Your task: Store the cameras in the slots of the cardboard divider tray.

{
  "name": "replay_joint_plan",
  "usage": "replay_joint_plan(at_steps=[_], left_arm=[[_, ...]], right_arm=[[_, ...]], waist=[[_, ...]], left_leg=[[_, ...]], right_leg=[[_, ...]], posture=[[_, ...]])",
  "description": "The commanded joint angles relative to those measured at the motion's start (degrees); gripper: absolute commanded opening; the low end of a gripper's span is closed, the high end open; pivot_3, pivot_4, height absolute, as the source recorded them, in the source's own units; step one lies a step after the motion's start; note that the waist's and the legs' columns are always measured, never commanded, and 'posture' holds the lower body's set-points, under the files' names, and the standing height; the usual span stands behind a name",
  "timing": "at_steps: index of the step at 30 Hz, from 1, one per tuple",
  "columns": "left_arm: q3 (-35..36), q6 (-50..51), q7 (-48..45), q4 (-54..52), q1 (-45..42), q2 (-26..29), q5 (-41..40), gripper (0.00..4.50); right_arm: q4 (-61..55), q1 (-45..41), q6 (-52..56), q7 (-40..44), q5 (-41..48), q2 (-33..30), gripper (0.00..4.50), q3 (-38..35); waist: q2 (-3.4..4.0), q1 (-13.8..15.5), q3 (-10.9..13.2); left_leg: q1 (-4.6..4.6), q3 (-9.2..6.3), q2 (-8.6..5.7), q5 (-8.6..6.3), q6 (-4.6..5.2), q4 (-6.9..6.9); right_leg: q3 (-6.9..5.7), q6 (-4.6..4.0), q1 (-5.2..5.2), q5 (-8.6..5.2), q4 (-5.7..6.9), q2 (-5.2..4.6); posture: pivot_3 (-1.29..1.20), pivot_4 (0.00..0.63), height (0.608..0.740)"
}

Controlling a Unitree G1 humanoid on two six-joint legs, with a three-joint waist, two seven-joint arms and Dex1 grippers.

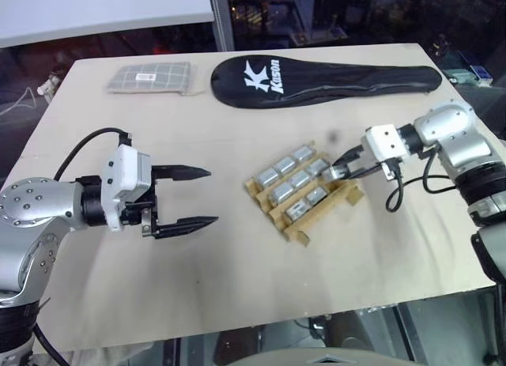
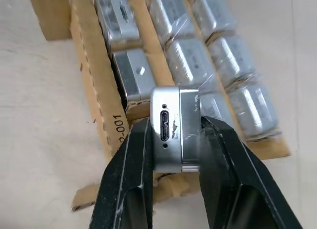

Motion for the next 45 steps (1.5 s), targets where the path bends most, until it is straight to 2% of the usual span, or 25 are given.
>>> replay_joint_plan(at_steps=[1,7,13,24,37,44,45], left_arm=[[0.13,-0.74,0.06,-0.95,-0.56,-0.05,-0.23,4.21],[-0.13,-0.81,0.12,-0.74,-0.89,-0.08,-0.08,4.21],[0.28,-0.79,0.24,-0.99,-0.48,-0.02,-0.07,4.21],[2.29,-0.31,0.56,-2.4,1.56,0.03,-0.76,4.21],[2.95,-0.04,0.85,-2.93,2.42,0.25,-1.15,4.21],[3.92,0.19,1.14,-3.69,3.7,0.26,-1.46,4.21],[4.0,0.21,1.2,-3.78,3.85,0.26,-1.5,4.21]], right_arm=[[-5.4,-3.07,0.74,2.25,2.74,-3.57,0.72,4.17],[-7.58,-7.08,-0.72,2.25,2.96,-7.35,0.72,13.47],[-2.36,-10.96,-1.27,2.25,2.83,-5.11,0.72,18.96],[7.16,-14.61,-6.11,2.25,1.22,1.19,0.72,20.64],[11.67,-16.21,-7.82,2.25,-0.05,3.64,0.72,25.63],[14.37,-15.48,-9.92,2.25,-0.01,6.54,0.72,23.02],[15.28,-15.46,-10.63,2.25,-0.31,7.18,1.74,21.81]], waist=[[0.0,-0.01,0.0],[0.02,-0.04,0.01],[0.04,-0.04,0.02],[0.06,-0.01,0.03],[0.08,-0.02,0.05],[0.09,-0.25,0.05],[0.09,-0.29,0.06]], left_leg=[[0.01,0.0,0.0,0.0,0.0,0.0],[0.02,0.02,0.01,0.0,0.0,0.0],[-0.01,0.03,0.0,0.0,0.0,0.0],[-0.04,0.02,0.01,0.0,0.0,-0.01],[-0.04,0.0,0.0,0.0,0.0,-0.01],[-0.03,0.0,0.01,0.0,0.0,-0.01],[-0.02,0.01,0.02,0.0,0.0,-0.02]], right_leg=[[0.0,0.0,0.0,0.0,0.0,0.0],[0.0,0.01,-0.02,-0.01,0.01,0.0],[0.0,0.0,-0.04,-0.01,0.0,0.0],[-0.01,-0.01,-0.06,0.0,0.0,0.0],[-0.02,-0.01,-0.06,0.0,0.0,-0.01],[-0.02,-0.01,-0.07,0.0,0.01,0.0],[-0.02,-0.01,-0.07,0.0,0.01,0.0]], posture=[[0.0,0.15,0.74],[0.0,0.15,0.74],[0.0,0.15,0.74],[0.0,0.15,0.74],[0.0,0.15,0.74],[0.0,0.15,0.74],[0.0,0.15,0.74]])
